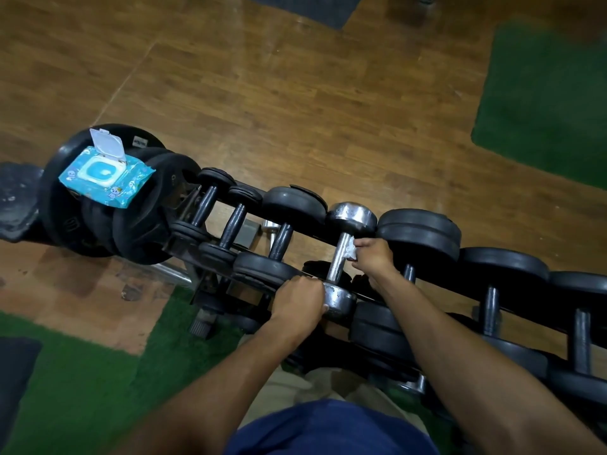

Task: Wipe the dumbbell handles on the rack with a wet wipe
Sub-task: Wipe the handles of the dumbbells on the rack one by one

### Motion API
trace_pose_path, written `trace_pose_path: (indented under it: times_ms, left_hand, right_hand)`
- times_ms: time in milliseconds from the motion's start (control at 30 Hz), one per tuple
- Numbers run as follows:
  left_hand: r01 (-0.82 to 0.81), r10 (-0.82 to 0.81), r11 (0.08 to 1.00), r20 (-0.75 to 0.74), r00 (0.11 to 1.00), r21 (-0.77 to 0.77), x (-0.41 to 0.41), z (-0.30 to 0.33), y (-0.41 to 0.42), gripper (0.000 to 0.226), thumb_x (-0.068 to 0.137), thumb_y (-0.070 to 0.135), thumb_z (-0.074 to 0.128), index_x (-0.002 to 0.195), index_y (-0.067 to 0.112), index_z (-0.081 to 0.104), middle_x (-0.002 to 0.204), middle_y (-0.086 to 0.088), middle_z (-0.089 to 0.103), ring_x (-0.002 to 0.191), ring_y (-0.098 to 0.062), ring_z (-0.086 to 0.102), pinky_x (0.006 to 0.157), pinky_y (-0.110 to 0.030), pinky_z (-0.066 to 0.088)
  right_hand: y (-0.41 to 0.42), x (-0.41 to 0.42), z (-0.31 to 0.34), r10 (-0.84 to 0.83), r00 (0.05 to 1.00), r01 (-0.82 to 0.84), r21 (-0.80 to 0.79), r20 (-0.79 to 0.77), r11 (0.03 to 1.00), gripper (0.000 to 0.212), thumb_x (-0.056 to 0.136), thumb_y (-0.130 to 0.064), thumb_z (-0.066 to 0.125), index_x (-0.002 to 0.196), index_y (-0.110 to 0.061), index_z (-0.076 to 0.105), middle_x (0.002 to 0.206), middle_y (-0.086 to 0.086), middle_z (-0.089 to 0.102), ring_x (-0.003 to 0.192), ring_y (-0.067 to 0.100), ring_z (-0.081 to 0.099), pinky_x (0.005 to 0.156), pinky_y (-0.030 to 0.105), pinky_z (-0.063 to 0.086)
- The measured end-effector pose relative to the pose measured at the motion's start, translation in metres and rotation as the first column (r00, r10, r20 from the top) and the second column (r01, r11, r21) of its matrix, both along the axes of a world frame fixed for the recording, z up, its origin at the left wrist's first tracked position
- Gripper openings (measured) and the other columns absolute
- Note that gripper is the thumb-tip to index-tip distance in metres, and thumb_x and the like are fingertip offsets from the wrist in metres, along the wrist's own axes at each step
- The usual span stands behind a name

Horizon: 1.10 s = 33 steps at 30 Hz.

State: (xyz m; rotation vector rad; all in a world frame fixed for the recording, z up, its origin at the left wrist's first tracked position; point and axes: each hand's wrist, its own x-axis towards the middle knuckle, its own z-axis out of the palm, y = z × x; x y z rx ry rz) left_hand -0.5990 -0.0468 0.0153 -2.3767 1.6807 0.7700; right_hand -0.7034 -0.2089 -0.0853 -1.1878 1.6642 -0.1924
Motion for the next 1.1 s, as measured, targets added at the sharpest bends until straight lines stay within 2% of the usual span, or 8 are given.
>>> trace_pose_path:
  times_ms: [67, 200, 367, 467, 667, 867, 1000, 1100]
  left_hand:
    - [-0.009, 0.009, 1.000, -0.005, 1.000, 0.006, 0.000, 0.000, 0.000, 0.035, 0.093, 0.041, 0.071, 0.113, 0.013, 0.068, 0.110, -0.010, 0.070, 0.104, -0.029, 0.065, 0.079, -0.037, 0.050]
    - [-0.011, 0.011, 1.000, -0.004, 1.000, -0.008, 0.001, -0.001, 0.001, 0.036, 0.092, 0.043, 0.071, 0.113, 0.014, 0.067, 0.111, -0.009, 0.070, 0.105, -0.029, 0.065, 0.080, -0.037, 0.050]
    - [-0.009, 0.009, 1.000, -0.001, 1.000, -0.010, 0.000, -0.001, 0.002, 0.037, 0.093, 0.043, 0.070, 0.115, 0.013, 0.066, 0.112, -0.009, 0.070, 0.106, -0.029, 0.064, 0.080, -0.037, 0.050]
    - [-0.024, 0.024, 1.000, -0.017, 1.000, -0.010, 0.001, -0.001, 0.003, 0.037, 0.093, 0.043, 0.071, 0.115, 0.014, 0.066, 0.112, -0.009, 0.069, 0.105, -0.029, 0.064, 0.080, -0.037, 0.050]
    - [-0.030, 0.030, 0.999, -0.008, 1.000, -0.030, 0.001, -0.002, 0.003, 0.036, 0.092, 0.043, 0.071, 0.114, 0.015, 0.066, 0.111, -0.009, 0.069, 0.105, -0.029, 0.065, 0.081, -0.037, 0.051]
    - [-0.038, 0.037, 0.999, -0.014, 0.999, -0.037, 0.002, -0.004, 0.003, 0.037, 0.091, 0.043, 0.071, 0.115, 0.015, 0.065, 0.111, -0.008, 0.069, 0.106, -0.028, 0.065, 0.080, -0.036, 0.050]
    - [-0.039, 0.039, 0.998, -0.006, 0.999, -0.049, 0.002, -0.006, 0.004, 0.038, 0.090, 0.045, 0.072, 0.114, 0.016, 0.065, 0.111, -0.007, 0.070, 0.105, -0.027, 0.065, 0.080, -0.035, 0.051]
    - [-0.033, 0.033, 0.998, 0.007, 0.999, -0.054, 0.001, -0.007, 0.004, 0.038, 0.091, 0.044, 0.071, 0.114, 0.015, 0.065, 0.111, -0.006, 0.070, 0.105, -0.026, 0.064, 0.080, -0.036, 0.050]
  right_hand:
    - [0.001, 0.000, -0.003, 0.109, 0.991, -0.112, -0.034, -0.074, 0.993, 0.030, 0.089, -0.004, 0.053, 0.104, -0.019, 0.075, 0.108, 0.005, 0.071, 0.083, 0.021, 0.072, 0.071, 0.037, 0.063]
    - [0.009, -0.005, 0.005, 0.113, 0.992, -0.120, 0.163, 0.048, 0.979, 0.019, 0.096, 0.001, 0.048, 0.100, -0.008, 0.064, 0.090, 0.014, 0.071, 0.051, 0.011, 0.067, 0.044, 0.022, 0.050]
    - [0.005, 0.000, 0.009, -0.048, 0.991, 0.027, 0.163, 0.128, 0.986, 0.030, 0.092, 0.010, 0.047, 0.097, -0.015, 0.062, 0.090, 0.012, 0.068, 0.068, 0.015, 0.067, 0.052, 0.022, 0.049]
    - [0.010, 0.004, 0.014, -0.121, 0.978, 0.064, 0.312, 0.168, 0.948, 0.028, 0.094, 0.008, 0.039, 0.094, -0.011, 0.059, 0.081, 0.009, 0.064, 0.060, 0.013, 0.059, 0.055, 0.024, 0.048]
    - [0.022, -0.006, 0.012, 0.143, 0.980, -0.191, 0.475, 0.136, 0.859, 0.040, 0.086, 0.006, 0.041, 0.114, -0.001, 0.069, 0.066, 0.006, 0.059, 0.042, 0.007, 0.047, 0.041, 0.017, 0.034]
    - [0.015, -0.003, 0.009, 0.218, 0.975, -0.222, 0.347, 0.052, 0.911, 0.024, 0.087, 0.003, 0.045, 0.089, -0.007, 0.068, 0.052, 0.006, 0.057, 0.045, 0.013, 0.043, 0.043, 0.019, 0.029]
    - [0.016, -0.015, 0.017, 0.415, 0.906, -0.413, 0.403, 0.088, 0.817, 0.015, 0.086, 0.001, 0.057, 0.080, -0.009, 0.065, 0.048, 0.004, 0.052, 0.043, 0.012, 0.042, 0.041, 0.018, 0.027]
    - [0.015, -0.018, 0.024, 0.575, 0.814, -0.567, 0.325, 0.080, 0.757, 0.018, 0.084, 0.004, 0.059, 0.070, -0.007, 0.063, 0.054, 0.010, 0.054, 0.042, 0.013, 0.048, 0.042, 0.020, 0.034]
